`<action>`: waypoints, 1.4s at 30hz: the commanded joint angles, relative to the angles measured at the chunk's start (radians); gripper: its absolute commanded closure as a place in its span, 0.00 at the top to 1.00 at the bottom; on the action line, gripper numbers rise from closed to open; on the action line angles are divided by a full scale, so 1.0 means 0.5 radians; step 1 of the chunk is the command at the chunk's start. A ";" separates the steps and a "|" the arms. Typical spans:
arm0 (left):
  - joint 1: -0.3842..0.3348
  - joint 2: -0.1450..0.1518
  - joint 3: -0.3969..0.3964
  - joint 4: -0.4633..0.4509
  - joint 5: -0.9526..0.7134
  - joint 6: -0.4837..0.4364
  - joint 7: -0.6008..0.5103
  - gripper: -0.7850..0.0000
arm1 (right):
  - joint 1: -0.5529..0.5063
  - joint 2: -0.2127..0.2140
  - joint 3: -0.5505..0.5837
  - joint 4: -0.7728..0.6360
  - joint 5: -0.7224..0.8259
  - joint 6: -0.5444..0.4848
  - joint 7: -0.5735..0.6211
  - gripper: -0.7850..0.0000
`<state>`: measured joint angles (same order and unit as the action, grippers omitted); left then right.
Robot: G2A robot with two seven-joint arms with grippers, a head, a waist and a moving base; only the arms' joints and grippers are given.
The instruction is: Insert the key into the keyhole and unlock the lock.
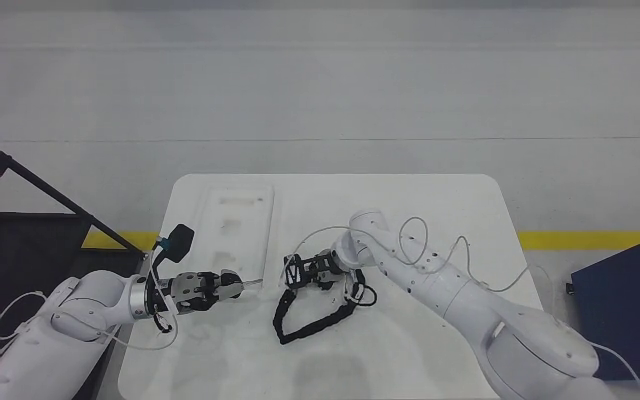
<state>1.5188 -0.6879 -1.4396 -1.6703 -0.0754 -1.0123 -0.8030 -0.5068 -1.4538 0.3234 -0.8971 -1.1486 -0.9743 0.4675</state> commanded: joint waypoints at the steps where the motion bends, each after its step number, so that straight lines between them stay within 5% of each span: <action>1: 0.000 0.000 0.000 0.000 0.000 0.000 0.000 0.00 | -0.003 -0.002 0.002 0.006 -0.018 0.003 -0.004 0.00; 11: 0.000 0.000 0.000 0.000 0.000 0.000 0.000 0.00 | -0.006 0.041 0.094 -0.107 -0.160 0.047 -0.141 0.00; 21: 0.000 0.000 0.000 0.000 0.000 0.000 0.000 0.00 | -0.206 0.282 0.326 -0.518 -0.235 -0.076 -0.476 0.00; 29: 0.000 0.000 0.000 0.000 0.000 0.000 0.000 0.00 | -0.327 0.571 0.307 -0.650 0.053 -0.076 -1.119 0.00; 36: 0.000 0.000 0.000 0.000 0.000 0.000 0.000 0.00 | -0.351 0.810 -0.002 -0.640 0.087 -0.076 -2.463 0.00; 42: 0.000 0.000 0.000 0.000 0.000 0.000 0.000 0.00 | -0.344 0.839 -0.063 -0.651 0.137 -0.076 -2.552 0.00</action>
<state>1.5188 -0.6879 -1.4396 -1.6703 -0.0754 -1.0123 -0.8030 -0.6787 -1.0341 0.2911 -1.2229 -1.0792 -1.0123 -0.8650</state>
